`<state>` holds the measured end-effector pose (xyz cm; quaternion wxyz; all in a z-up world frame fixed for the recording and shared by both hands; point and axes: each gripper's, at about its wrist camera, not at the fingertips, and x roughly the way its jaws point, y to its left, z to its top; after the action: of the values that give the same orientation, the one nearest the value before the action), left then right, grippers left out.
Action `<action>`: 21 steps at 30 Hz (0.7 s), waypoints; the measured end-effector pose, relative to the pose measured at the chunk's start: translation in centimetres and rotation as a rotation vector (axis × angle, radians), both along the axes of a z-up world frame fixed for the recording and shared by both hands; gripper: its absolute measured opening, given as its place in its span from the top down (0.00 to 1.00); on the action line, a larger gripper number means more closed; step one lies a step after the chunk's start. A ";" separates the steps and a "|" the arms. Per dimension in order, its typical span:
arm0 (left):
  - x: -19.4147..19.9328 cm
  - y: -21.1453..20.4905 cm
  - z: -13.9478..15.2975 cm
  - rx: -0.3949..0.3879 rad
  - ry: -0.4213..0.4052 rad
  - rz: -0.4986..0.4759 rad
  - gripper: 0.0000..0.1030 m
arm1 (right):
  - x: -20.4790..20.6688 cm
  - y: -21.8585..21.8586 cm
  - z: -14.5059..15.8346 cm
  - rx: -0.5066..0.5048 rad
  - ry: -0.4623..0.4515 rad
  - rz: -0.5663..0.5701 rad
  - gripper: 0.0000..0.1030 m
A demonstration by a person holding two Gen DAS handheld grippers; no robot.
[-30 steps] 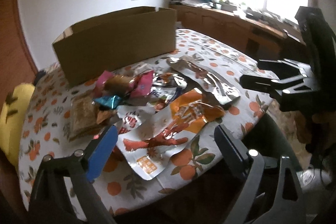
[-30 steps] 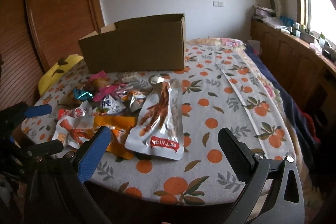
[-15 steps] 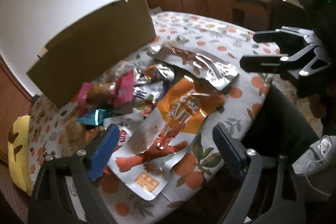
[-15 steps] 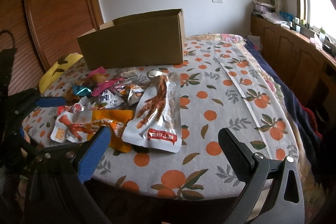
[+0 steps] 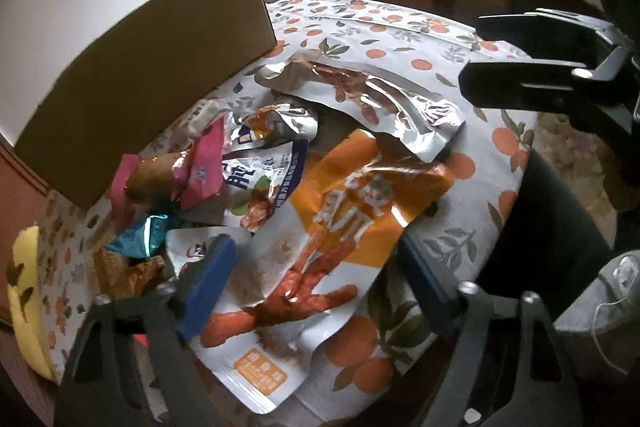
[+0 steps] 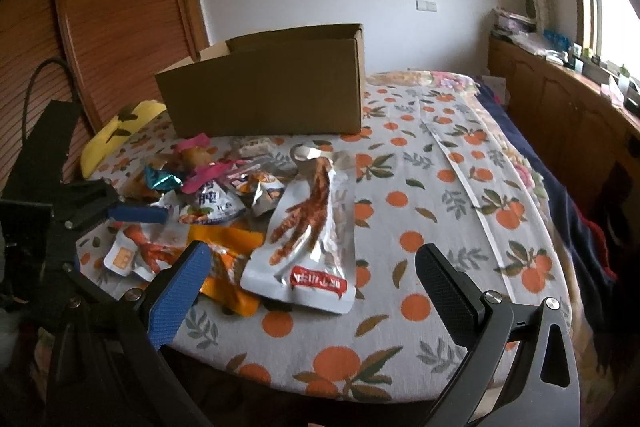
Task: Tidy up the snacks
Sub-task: 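Reach the right tool to the white chicken-feet pouch while the left tool reaches the orange pouch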
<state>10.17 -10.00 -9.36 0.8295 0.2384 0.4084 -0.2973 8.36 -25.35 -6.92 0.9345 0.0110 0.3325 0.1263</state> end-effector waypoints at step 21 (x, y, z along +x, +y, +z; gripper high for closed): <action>0.9 4.4 3.4 -0.145 0.044 0.095 0.81 | 7.6 0.8 -2.7 0.058 0.220 0.115 0.11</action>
<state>11.10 -5.63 -5.91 0.8485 0.1513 0.4148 -0.2916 15.97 -24.55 -9.63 0.8829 0.0325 0.4293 0.1872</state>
